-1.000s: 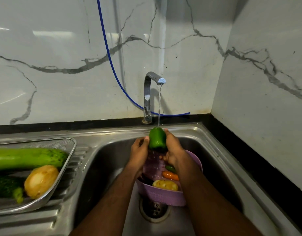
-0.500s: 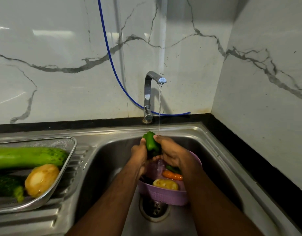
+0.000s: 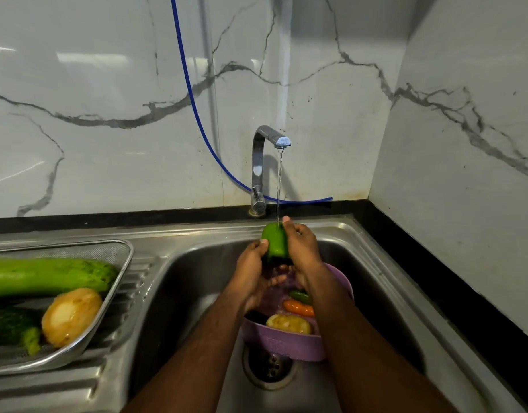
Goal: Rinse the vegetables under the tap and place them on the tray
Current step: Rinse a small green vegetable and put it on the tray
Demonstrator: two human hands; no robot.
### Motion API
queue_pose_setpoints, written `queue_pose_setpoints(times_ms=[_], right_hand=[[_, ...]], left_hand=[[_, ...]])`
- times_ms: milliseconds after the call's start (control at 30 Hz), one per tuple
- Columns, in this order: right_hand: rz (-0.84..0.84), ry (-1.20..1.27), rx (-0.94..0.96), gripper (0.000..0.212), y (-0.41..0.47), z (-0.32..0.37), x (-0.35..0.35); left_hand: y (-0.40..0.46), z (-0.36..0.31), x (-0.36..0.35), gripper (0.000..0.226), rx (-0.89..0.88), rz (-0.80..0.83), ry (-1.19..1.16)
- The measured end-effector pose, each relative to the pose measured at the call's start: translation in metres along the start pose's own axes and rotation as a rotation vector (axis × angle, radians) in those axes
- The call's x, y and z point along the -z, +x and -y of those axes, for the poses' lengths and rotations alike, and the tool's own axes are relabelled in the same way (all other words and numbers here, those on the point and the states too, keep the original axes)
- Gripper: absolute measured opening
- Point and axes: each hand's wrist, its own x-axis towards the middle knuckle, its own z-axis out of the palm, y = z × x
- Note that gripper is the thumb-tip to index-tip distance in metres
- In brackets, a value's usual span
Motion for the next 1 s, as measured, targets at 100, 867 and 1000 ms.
queue_pose_setpoints(times_ms=[100, 867, 1000], right_hand=[[0.204, 0.142, -0.165, 0.032, -0.007, 0.003, 0.007], [0.376, 0.4, -0.282, 0.037, -0.014, -0.003, 0.006], [0.443, 0.432, -0.264, 0.054, -0.012, -0.004, 0.008]], left_hand=[[0.001, -0.004, 0.003, 0.03, 0.012, -0.061, -0.019], [0.016, 0.001, 0.009, 0.032, -0.133, -0.171, -0.08], [0.011, -0.005, 0.011, 0.03, -0.083, -0.124, -0.155]])
